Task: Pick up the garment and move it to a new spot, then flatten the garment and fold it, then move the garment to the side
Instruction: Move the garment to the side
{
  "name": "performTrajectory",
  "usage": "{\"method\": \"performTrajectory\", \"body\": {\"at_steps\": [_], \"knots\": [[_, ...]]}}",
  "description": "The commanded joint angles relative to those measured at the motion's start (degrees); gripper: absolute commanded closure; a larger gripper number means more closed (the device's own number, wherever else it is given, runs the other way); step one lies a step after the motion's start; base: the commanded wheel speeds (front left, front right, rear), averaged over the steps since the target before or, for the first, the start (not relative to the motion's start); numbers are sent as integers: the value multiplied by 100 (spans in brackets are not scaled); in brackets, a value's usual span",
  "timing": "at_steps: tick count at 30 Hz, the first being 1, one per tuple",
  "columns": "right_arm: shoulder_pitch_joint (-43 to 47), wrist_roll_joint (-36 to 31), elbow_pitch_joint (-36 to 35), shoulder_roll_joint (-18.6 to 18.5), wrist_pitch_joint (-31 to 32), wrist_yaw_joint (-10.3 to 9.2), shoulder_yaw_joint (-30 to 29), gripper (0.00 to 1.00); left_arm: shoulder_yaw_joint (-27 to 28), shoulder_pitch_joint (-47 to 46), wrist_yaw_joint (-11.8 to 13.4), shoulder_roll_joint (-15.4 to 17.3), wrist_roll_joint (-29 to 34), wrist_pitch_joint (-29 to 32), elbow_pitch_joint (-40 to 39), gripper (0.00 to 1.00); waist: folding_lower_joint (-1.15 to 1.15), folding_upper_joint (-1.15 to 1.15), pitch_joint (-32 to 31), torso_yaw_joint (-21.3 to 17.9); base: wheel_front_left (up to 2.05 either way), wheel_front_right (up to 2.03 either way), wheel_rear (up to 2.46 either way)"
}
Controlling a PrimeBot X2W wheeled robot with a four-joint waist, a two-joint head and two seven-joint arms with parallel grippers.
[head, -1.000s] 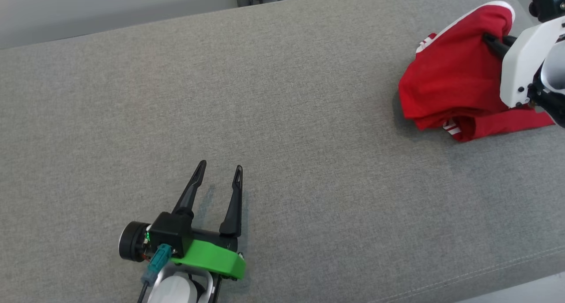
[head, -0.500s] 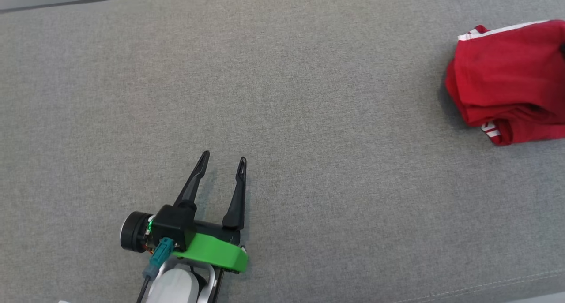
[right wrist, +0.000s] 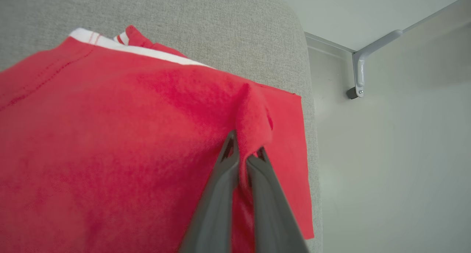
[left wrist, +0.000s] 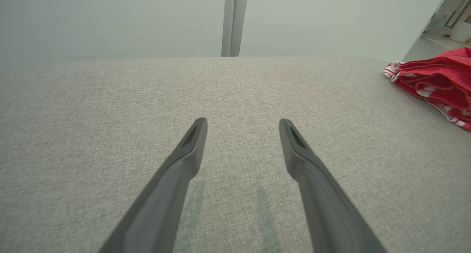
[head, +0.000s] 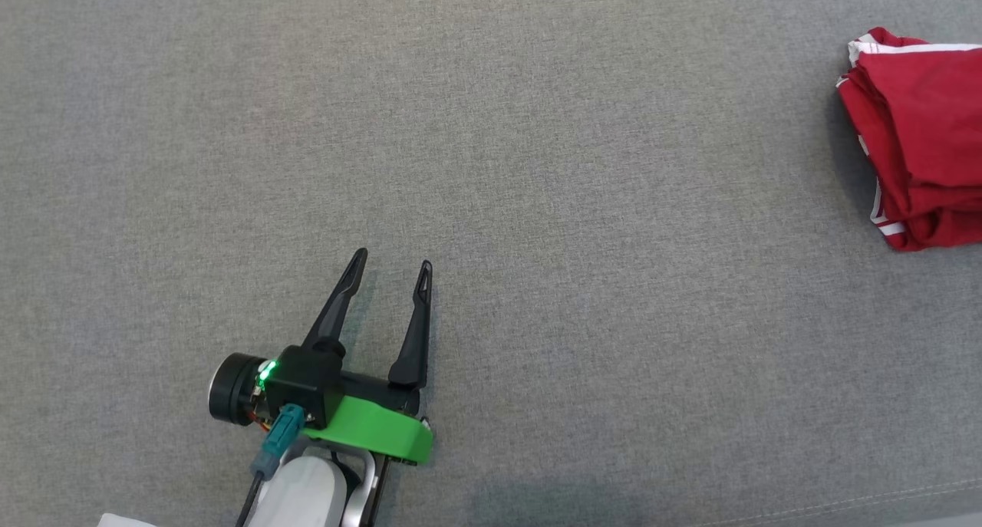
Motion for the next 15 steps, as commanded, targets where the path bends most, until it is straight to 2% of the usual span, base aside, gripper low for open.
{"method": "performTrajectory", "body": {"at_steps": [1,4,5,6,7,15], "knots": [[-38,-78,115,18,-85,-3,11,100,1,-92,-11,41,20,-1,7,0,0,0,32,11,0,0,0],[-24,-174,360,96,-245,-4,-39,100,-7,-108,6,48,34,-1,27,0,0,0,54,14,0,0,0],[-9,-186,423,133,-292,-4,-48,70,-7,-108,15,50,36,-1,30,0,0,0,57,7,0,0,0],[14,-202,486,161,-339,-4,-54,31,-5,-107,23,51,40,-1,35,0,0,0,57,-1,0,0,0],[39,-221,552,175,-384,-4,-65,0,-8,-105,34,50,44,-1,39,0,0,0,54,-13,0,0,0],[296,-62,835,291,-574,-4,-47,0,-15,-33,51,102,30,-1,45,0,0,0,-39,-193,0,0,0]]}}
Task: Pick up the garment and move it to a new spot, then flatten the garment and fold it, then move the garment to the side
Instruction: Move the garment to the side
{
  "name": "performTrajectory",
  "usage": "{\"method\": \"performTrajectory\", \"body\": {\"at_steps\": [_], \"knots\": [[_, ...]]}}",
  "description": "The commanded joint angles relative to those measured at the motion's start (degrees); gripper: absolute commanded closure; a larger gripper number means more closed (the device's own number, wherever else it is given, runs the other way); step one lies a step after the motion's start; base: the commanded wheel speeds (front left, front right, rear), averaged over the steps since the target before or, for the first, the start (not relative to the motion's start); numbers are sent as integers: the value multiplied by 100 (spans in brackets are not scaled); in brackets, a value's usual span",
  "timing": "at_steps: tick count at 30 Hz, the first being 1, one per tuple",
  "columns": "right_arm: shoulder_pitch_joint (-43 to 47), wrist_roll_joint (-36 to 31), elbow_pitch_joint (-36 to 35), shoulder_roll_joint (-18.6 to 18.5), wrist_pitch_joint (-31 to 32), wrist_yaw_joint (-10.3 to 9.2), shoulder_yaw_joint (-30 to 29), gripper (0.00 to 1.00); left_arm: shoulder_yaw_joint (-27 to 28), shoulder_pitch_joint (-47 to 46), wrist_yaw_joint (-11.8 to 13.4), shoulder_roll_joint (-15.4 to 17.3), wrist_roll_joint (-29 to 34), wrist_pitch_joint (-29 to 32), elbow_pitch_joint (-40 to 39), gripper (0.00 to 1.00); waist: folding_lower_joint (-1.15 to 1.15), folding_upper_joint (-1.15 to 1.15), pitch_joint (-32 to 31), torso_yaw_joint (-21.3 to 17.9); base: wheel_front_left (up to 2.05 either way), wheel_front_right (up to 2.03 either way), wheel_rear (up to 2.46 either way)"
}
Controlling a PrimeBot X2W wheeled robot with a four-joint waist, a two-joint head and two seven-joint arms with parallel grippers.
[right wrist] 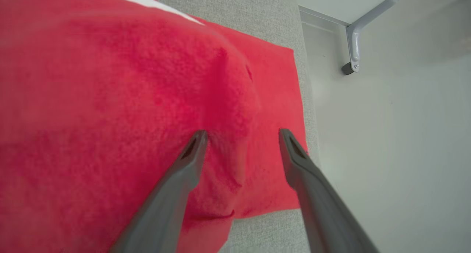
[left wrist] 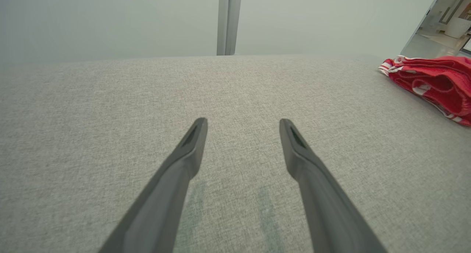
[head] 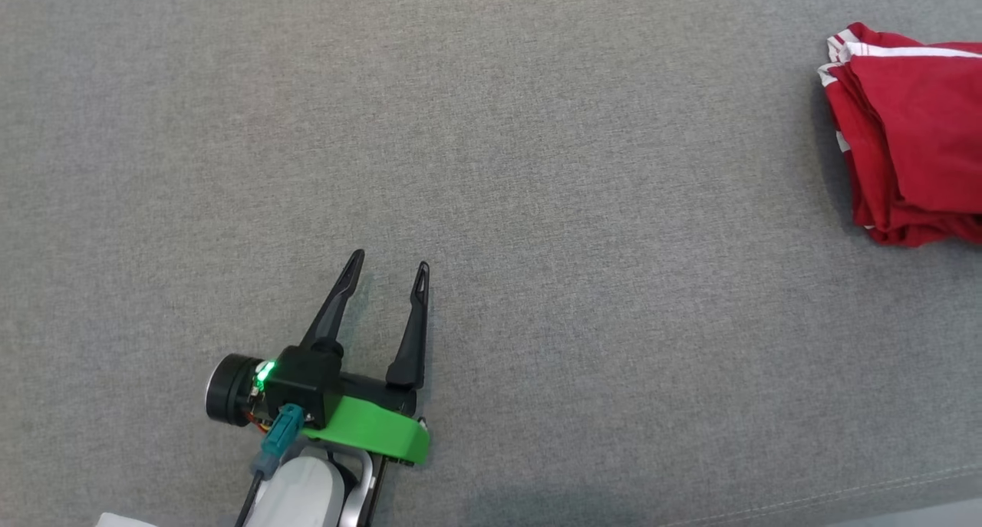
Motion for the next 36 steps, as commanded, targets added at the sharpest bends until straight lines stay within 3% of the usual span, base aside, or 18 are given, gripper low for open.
{"method": "performTrajectory", "body": {"at_steps": [1,13,22,30,36], "knots": [[122,52,56,2,-53,-6,11,0,4,4,24,56,12,-1,4,0,0,0,-43,-76,0,0,0],[55,4,160,245,-712,-6,-93,0,-14,128,75,151,-76,48,39,0,0,0,-411,-377,0,0,0],[-88,-305,-84,546,-1825,-6,-274,0,231,212,184,187,-295,36,26,0,0,0,-990,-429,0,0,0],[226,-678,-337,1290,-2721,-6,-569,0,729,364,408,237,-605,7,25,0,0,0,-1418,-242,0,0,0],[803,-1038,-783,2001,-2924,-5,-1311,0,1035,549,505,276,-786,1,-8,0,0,0,-1628,-18,0,0,0]]}}
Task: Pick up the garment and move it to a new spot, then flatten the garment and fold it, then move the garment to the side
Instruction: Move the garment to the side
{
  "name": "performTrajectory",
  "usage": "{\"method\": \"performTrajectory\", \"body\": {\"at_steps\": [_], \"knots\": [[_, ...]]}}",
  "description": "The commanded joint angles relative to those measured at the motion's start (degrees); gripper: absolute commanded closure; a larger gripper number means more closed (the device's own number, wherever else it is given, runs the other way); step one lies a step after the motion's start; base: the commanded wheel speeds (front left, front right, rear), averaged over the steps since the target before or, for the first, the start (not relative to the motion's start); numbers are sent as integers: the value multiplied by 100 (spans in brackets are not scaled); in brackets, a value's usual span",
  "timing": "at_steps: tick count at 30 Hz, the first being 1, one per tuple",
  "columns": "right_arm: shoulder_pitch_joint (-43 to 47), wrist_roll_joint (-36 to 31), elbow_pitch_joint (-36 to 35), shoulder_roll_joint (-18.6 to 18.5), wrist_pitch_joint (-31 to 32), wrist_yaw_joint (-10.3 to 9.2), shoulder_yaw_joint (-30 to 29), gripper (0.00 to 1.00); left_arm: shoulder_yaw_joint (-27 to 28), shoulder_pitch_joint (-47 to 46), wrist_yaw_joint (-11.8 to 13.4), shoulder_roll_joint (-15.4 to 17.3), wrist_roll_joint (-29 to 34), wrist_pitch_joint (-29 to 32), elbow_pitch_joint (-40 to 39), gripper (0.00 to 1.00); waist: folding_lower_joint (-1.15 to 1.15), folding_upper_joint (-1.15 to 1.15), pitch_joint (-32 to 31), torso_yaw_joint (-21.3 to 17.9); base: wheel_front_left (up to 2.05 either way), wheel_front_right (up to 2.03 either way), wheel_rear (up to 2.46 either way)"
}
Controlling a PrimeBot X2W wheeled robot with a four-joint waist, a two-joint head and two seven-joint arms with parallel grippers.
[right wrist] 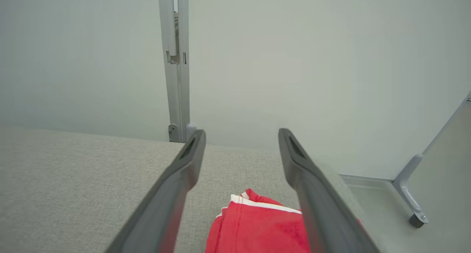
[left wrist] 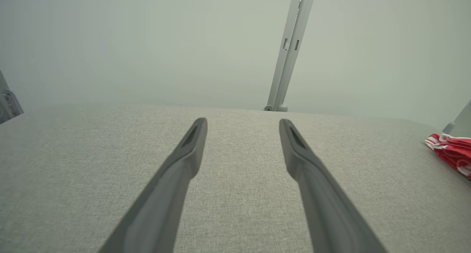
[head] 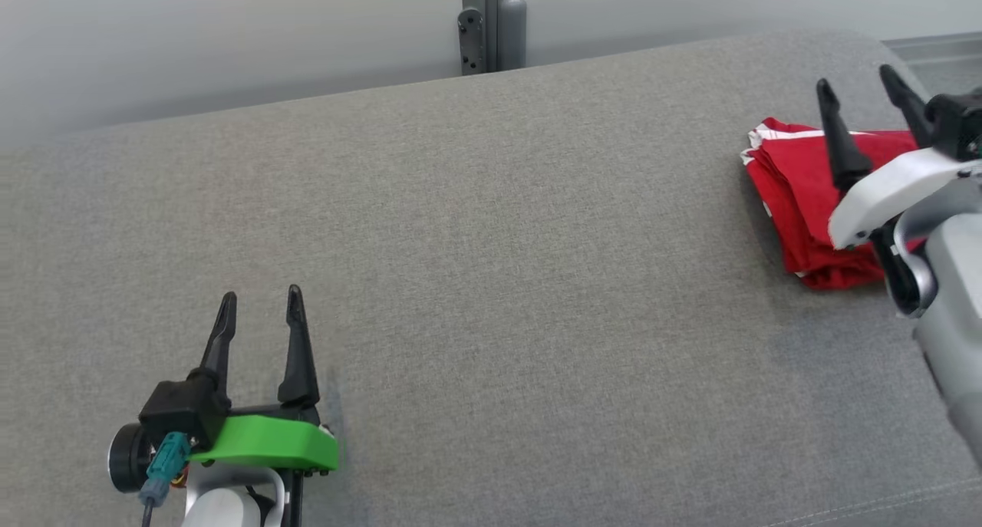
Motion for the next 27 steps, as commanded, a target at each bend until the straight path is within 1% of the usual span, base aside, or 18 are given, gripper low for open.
{"method": "performTrajectory", "body": {"at_steps": [1,8,13,15,19,22,27], "knots": [[277,-118,-168,161,-39,-4,-186,0,56,97,37,38,-59,-18,1,0,0,0,-175,187,0,0,0],[1549,-1009,-1407,1061,-43,-4,-1127,0,123,300,43,75,-131,-22,63,0,0,0,-348,468,0,0,0],[2436,-1395,-2157,1756,-44,-4,-1605,0,131,390,84,62,-93,-25,86,0,0,0,-414,629,0,0,0],[2732,-1564,-2408,1942,-14,-4,-1693,0,133,427,97,51,-82,-26,78,0,0,0,-420,669,0,0,0],[3153,-1749,-2796,2150,39,-4,-1701,0,149,515,141,11,-43,-27,56,0,0,0,-406,713,0,0,0],[3393,-1814,-2974,2197,56,-4,-1721,0,153,567,142,-18,-28,-25,34,0,0,0,-393,734,0,0,0],[3610,-1578,-3079,2211,52,-4,-1623,0,132,529,99,-49,-1,-24,34,0,0,0,-377,746,0,0,0]]}}
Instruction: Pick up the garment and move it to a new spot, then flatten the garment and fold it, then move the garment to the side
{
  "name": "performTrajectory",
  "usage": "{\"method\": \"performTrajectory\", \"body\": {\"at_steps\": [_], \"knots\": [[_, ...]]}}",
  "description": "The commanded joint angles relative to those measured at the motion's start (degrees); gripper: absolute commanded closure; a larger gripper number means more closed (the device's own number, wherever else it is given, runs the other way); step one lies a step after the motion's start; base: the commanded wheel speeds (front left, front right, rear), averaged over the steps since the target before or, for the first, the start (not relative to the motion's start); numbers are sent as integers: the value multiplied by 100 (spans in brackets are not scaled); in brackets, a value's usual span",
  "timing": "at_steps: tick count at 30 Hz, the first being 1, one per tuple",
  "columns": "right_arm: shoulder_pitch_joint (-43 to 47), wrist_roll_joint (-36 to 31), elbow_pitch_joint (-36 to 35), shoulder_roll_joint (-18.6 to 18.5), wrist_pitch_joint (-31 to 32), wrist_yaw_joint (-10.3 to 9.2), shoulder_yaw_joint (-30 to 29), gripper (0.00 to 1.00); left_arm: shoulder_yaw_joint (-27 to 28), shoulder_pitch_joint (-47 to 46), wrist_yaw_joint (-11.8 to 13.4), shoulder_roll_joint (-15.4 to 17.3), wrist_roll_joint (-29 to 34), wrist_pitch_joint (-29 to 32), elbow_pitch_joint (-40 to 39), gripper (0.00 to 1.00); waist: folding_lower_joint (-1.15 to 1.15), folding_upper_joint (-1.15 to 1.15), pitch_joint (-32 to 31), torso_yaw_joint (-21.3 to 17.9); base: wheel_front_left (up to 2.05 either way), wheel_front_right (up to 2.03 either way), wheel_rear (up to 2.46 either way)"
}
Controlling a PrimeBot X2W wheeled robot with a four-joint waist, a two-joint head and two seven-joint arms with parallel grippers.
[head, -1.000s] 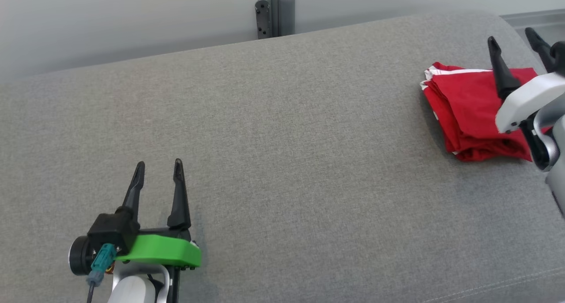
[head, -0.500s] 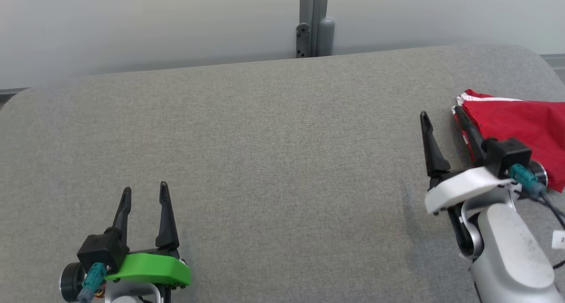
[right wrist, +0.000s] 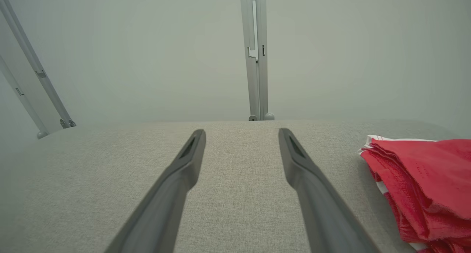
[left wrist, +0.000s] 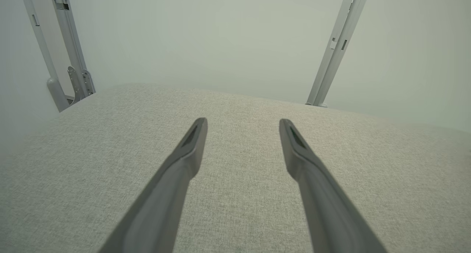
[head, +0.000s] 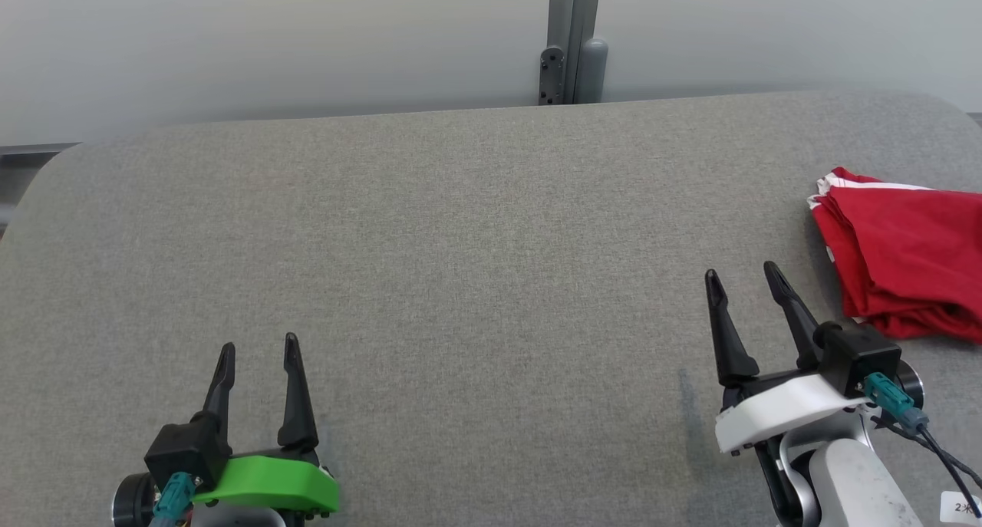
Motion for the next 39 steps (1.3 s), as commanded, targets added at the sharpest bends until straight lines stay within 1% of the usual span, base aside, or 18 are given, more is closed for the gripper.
{"method": "performTrajectory", "body": {"at_steps": [1,17,18,22,39], "knots": [[92,41,-35,-6,4,-4,21,0,4,-15,-18,-6,33,-18,-24,0,0,0,3,-5,0,0,0],[177,59,-85,-5,46,-4,16,0,38,-52,-124,-67,136,-19,3,0,0,0,-15,-57,0,0,0],[98,49,-62,4,50,0,23,100,22,-8,-99,-70,109,0,0,100,0,0,-14,-57,0,0,0],[212,79,128,30,57,0,34,100,-6,62,-100,-90,76,40,201,100,0,0,-16,-59,0,0,0],[197,1956,135,-22,456,-1,-126,100,334,-90,-359,-117,-1561,496,264,100,0,0,-53,-82,0,0,0]]}}
